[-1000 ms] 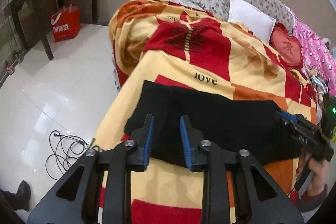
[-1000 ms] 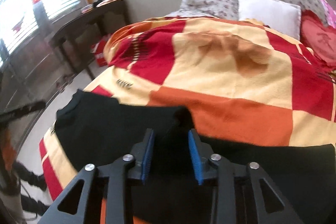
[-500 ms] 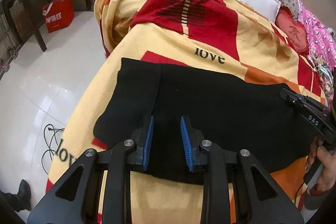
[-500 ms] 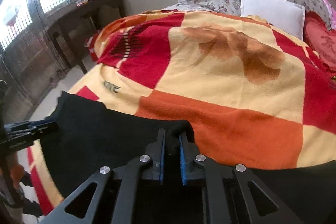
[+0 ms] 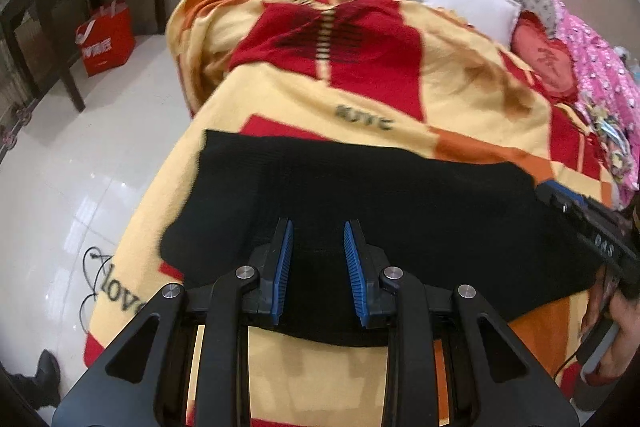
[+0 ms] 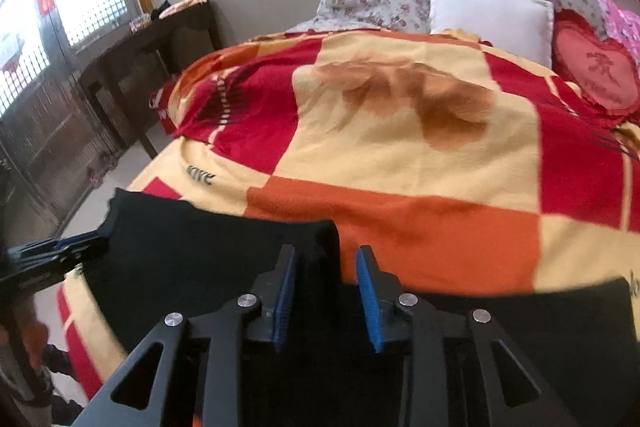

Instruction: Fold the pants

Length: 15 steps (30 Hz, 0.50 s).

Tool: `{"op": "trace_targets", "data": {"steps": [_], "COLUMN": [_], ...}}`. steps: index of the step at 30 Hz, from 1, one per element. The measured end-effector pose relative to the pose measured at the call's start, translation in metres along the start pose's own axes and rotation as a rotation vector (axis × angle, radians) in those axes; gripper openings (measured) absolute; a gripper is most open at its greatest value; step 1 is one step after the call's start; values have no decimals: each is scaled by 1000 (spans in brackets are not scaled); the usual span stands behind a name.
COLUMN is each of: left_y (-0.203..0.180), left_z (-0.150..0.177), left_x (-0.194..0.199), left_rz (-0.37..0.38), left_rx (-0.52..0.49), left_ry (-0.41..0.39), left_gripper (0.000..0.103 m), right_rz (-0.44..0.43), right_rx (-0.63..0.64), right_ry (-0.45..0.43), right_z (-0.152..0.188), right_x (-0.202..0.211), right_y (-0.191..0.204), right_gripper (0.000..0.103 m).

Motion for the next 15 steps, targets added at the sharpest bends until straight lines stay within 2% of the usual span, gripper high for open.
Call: {"op": "trace_targets", "data": {"steps": [5, 8, 12, 15], "left_y": [-41, -55, -63, -72], "left_z": [10, 18, 20, 19], "left_x": [-6, -20, -25, -20], "left_rz": [46, 34, -21, 19], "left_rx": [-58, -80, -107, -106], "left_ry": [29, 51, 36, 47], "left_gripper": [26, 26, 31, 31], "right_rz": [4, 23, 40, -2], "right_rx": [17, 6, 25, -26], "right_ry": [56, 84, 77, 37], "right_z": [38, 54, 52, 51], "right_x": [5, -7, -7, 16], "right_y": [4, 1, 2, -5], "right_gripper": [30, 30, 30, 30]}}
Point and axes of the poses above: each gripper's, at about its wrist camera, not at the fingertips, and x roughly against the way its jaws point, y to its left, z to its underside, the point moved 10 cm from there along -x, roughly the way its jaws point, and after that the axes turned 7 degrees about -z, right-handed, at the moved point
